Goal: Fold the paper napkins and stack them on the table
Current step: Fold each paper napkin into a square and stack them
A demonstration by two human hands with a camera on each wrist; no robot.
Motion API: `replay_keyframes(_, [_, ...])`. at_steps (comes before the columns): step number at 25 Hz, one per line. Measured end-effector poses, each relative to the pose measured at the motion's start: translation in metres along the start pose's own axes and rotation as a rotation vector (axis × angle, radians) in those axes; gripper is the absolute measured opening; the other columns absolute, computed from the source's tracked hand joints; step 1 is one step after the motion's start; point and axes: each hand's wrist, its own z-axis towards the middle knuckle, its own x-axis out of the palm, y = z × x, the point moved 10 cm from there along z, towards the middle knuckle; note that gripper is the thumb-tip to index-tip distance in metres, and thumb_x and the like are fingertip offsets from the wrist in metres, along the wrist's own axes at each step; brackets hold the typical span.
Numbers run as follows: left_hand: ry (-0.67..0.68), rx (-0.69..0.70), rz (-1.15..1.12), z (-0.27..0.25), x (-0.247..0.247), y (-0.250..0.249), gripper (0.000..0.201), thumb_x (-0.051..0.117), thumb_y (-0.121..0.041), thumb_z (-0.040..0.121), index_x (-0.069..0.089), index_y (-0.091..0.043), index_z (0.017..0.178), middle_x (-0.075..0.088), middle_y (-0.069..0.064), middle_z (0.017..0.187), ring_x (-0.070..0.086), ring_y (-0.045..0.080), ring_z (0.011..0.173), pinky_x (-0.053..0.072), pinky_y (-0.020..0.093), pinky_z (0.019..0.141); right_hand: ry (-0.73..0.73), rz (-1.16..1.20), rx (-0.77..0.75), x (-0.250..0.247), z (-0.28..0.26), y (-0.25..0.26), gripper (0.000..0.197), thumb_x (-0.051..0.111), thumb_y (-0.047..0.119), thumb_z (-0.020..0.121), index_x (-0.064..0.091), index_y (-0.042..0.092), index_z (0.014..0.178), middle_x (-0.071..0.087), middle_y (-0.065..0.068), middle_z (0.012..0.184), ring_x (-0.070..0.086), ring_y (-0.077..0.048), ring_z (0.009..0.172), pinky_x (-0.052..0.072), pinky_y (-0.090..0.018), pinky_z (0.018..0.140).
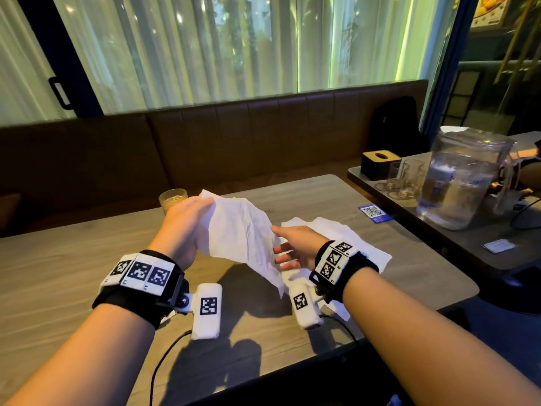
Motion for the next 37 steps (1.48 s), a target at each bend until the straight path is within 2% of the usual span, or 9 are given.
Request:
replay_keyframes(5, [0.169,-0.101,-0.183,-0.012,0.013,0.0,0.038,0.047,-0.038,0.106,0.063,-0.015,0.133,0.075,0.005,0.126,0.068,0.024,0.12,0.052,0.041,0.089,0.219,0.358,0.12,0.06,0.003,-0.012,0.061,0.068,0.057,0.09,0.054,0.016,0.133,0.069,-0.017,0.112,0.068,-0.033,0.095,0.059,-0.041,0.084])
replay_keyframes(9, [0.148,-0.117,-0.213,-0.013,0.002,-0.002,0.039,0.046,-0.042,0.106,0.063,-0.02,0.134,0.076,0.002,0.122,0.07,0.021,0.117,0.053,0.038,0.087,0.273,0.57,0.129,0.078,0.0,-0.014,0.042,0.072,0.049,0.091,0.063,0.01,0.106,0.072,-0.011,0.082,0.07,-0.028,0.073,0.059,-0.037,0.072])
replay_keyframes(12, [0.147,-0.121,-0.201,-0.014,-0.011,0.002,0.039,0.043,-0.042,0.107,0.064,-0.02,0.131,0.077,0.002,0.12,0.07,0.023,0.115,0.053,0.04,0.087,0.304,0.697,0.115,0.08,0.001,-0.012,0.056,0.075,0.038,0.091,0.063,0.006,0.135,0.073,-0.014,0.099,0.071,-0.03,0.091,0.055,-0.042,0.096])
replay_keyframes(15, [0.113,-0.108,-0.136,-0.015,-0.029,0.007,0.035,0.04,-0.042,0.108,0.066,-0.025,0.124,0.078,0.001,0.117,0.071,0.023,0.112,0.056,0.041,0.085,0.336,0.778,0.105,0.079,-0.004,-0.002,0.048,0.07,0.031,0.096,0.064,0.004,0.135,0.077,-0.019,0.102,0.076,-0.034,0.084,0.063,-0.043,0.079])
replay_keyframes(20, [0.007,-0.138,-0.061,-0.011,-0.069,0.02,0.035,0.047,-0.045,0.105,0.065,-0.022,0.124,0.075,0.007,0.121,0.071,0.023,0.111,0.054,0.032,0.076,0.354,0.593,0.117,0.073,-0.005,0.011,0.038,0.07,0.019,0.096,0.068,0.007,0.132,0.071,-0.019,0.13,0.065,-0.036,0.125,0.046,-0.053,0.112])
replay_keyframes(23, [0.082,-0.262,-0.047,-0.015,-0.072,0.035,0.039,0.051,-0.052,0.101,0.068,-0.022,0.119,0.079,0.006,0.114,0.073,0.026,0.104,0.055,0.037,0.076,0.323,0.425,0.041,0.06,0.0,0.024,0.031,0.065,0.012,0.098,0.069,0.004,0.127,0.072,-0.019,0.126,0.068,-0.034,0.12,0.049,-0.052,0.109])
replay_keyframes(27, [0.131,-0.239,0.079,-0.011,-0.076,0.045,0.031,0.061,-0.036,0.1,0.072,-0.016,0.121,0.074,0.012,0.124,0.067,0.03,0.116,0.048,0.047,0.101,0.269,0.192,-0.039,0.042,0.003,0.033,0.03,0.065,0.009,0.098,0.069,-0.002,0.126,0.071,-0.023,0.126,0.072,-0.034,0.108,0.057,-0.049,0.1])
replay_keyframes(30, [0.17,-0.195,0.128,-0.012,-0.072,0.044,0.023,0.063,-0.025,0.1,0.074,-0.018,0.119,0.074,0.013,0.123,0.068,0.029,0.109,0.051,0.044,0.096,0.224,0.116,-0.084,0.03,0.007,0.04,0.04,0.069,0.01,0.096,0.063,-0.005,0.133,0.071,-0.026,0.124,0.074,-0.033,0.096,0.059,-0.048,0.094])
replay_keyframes(37, [0.105,-0.06,0.109,-0.014,-0.086,0.031,0.029,0.063,-0.026,0.099,0.068,-0.02,0.127,0.076,0.004,0.121,0.07,0.028,0.114,0.057,0.039,0.089,0.359,0.122,-0.254,0.028,-0.017,0.069,0.035,0.061,0.006,0.099,0.062,-0.002,0.134,0.071,-0.022,0.128,0.069,-0.035,0.117,0.058,-0.044,0.098])
